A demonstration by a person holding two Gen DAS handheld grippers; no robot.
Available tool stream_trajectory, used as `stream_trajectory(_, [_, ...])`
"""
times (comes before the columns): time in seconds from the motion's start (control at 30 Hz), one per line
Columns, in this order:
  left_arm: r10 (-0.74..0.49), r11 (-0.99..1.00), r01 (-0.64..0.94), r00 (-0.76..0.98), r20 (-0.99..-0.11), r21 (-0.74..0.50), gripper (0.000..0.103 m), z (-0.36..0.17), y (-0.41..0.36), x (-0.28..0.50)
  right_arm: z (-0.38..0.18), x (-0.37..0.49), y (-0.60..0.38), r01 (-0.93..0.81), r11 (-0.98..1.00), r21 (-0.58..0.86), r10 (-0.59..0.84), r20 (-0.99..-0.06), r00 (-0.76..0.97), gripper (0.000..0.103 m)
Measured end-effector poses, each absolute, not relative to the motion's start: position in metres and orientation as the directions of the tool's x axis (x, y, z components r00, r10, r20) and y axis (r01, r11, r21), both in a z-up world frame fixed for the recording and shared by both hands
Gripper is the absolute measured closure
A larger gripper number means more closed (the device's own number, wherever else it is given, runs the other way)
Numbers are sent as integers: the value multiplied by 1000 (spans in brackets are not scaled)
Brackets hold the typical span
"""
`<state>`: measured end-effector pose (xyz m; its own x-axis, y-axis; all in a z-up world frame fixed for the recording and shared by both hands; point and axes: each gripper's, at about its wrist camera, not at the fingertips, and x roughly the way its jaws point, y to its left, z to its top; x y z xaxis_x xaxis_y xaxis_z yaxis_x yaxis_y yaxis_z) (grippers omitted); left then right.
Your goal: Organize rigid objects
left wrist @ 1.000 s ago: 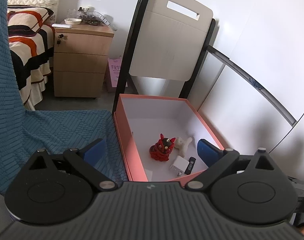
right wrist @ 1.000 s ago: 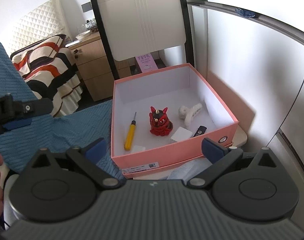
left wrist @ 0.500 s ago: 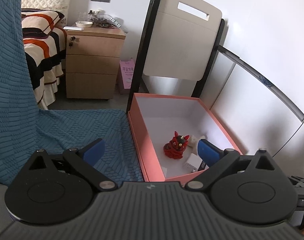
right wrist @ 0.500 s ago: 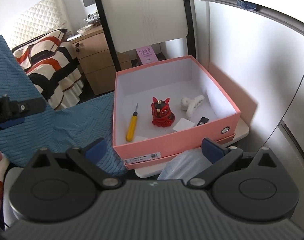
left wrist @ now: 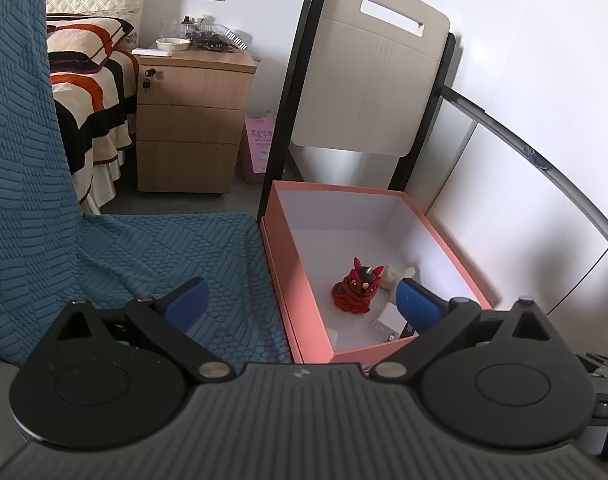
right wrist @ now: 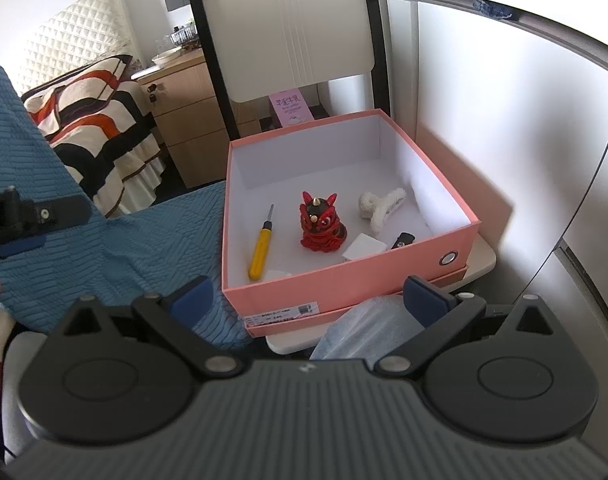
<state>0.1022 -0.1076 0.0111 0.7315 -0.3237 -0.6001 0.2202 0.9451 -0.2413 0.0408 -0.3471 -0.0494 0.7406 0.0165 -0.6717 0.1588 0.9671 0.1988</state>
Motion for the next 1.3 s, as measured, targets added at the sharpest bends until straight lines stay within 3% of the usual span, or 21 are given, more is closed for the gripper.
stream_trajectory(1.3, [-312, 949, 220, 737, -599, -224, 1, 9, -111, 100, -45, 46, -345, 140, 976, 167, 4, -656, 755, 0])
